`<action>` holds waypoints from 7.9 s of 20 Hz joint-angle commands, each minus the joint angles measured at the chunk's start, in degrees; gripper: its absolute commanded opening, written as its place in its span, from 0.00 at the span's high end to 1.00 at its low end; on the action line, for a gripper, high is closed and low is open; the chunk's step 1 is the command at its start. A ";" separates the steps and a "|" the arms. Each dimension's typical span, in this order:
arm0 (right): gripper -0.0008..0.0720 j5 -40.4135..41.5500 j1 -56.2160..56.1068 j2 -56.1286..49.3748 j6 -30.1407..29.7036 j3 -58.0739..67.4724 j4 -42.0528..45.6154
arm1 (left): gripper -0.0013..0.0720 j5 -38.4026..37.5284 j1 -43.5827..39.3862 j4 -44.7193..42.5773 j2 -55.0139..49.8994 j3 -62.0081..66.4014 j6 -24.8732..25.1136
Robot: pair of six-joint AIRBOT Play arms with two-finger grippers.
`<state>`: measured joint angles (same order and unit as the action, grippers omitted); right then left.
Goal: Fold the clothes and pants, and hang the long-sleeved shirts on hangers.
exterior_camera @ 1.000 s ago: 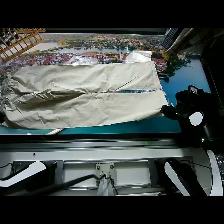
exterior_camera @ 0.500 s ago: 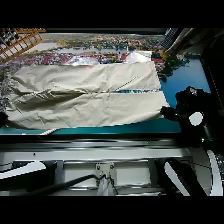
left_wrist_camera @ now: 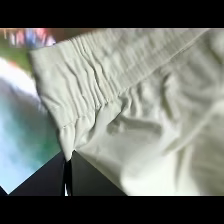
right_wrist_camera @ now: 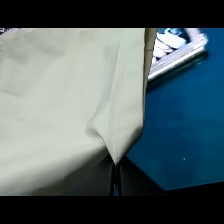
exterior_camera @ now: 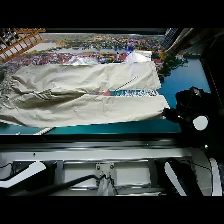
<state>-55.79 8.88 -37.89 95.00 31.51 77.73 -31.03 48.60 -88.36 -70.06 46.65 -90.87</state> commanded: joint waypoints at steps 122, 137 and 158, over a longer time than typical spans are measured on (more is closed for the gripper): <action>0.97 4.31 -0.37 -62.93 6.60 53.62 -5.22 | 0.97 -4.24 -14.16 11.74 -14.12 11.10 15.47; 0.97 2.49 -2.14 -14.51 5.88 2.91 0.00 | 0.97 -9.57 -5.77 -9.57 4.00 -10.71 15.28; 0.33 -7.85 21.24 -40.81 -31.45 23.37 -30.01 | 0.44 -5.99 -4.52 6.73 6.67 7.43 -6.69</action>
<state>-59.55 25.54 -71.37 73.91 52.40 58.92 -37.71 44.18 -88.36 -63.96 52.53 -86.78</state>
